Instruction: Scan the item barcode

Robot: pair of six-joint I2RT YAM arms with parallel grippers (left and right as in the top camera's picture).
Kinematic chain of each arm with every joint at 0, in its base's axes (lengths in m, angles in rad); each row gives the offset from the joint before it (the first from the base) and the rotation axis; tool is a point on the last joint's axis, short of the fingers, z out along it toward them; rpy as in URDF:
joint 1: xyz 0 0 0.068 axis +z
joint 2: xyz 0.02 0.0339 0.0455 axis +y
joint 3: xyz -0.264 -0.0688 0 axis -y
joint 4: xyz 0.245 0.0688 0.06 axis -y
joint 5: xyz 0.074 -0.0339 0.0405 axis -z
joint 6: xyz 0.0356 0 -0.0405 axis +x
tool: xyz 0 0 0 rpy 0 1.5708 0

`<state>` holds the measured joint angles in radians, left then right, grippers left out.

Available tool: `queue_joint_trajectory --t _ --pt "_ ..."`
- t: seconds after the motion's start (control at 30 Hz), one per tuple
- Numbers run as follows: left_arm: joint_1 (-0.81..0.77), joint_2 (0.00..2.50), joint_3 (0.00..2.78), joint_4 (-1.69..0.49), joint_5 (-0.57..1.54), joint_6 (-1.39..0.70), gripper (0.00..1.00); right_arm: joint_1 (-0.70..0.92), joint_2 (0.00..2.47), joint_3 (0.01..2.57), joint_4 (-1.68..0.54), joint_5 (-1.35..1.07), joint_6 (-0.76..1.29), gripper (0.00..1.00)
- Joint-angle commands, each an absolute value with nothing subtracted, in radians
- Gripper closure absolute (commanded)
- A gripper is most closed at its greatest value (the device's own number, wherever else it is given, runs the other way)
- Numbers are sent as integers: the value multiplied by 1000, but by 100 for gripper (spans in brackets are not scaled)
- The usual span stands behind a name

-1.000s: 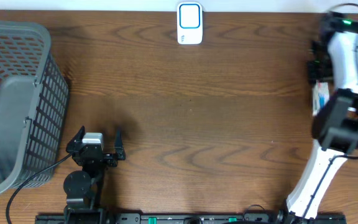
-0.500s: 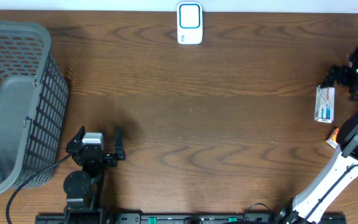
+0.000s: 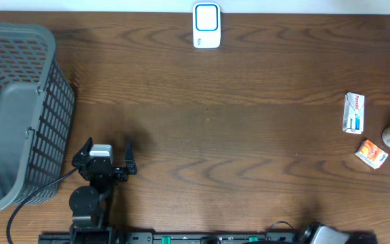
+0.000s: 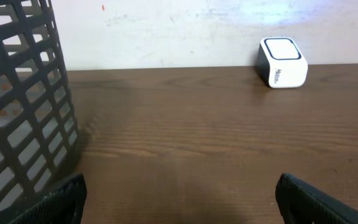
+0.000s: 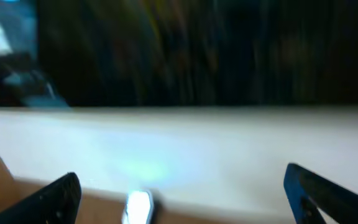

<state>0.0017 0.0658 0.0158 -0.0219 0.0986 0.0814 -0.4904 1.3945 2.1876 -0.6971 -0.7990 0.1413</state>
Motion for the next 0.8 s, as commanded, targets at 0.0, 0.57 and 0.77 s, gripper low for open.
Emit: queue_joint_trajectory --t 0.0,0.57,0.77 --pt "1 65 5 -61 115 76 4 -487 1256 2180 -679 -871 220 1" --pt "1 65 5 -58 112 83 4 -179 826 2149 -842 -754 125 1" --pt "1 65 10 187 171 99 4 -155 689 2006 -849 -682 68 1"
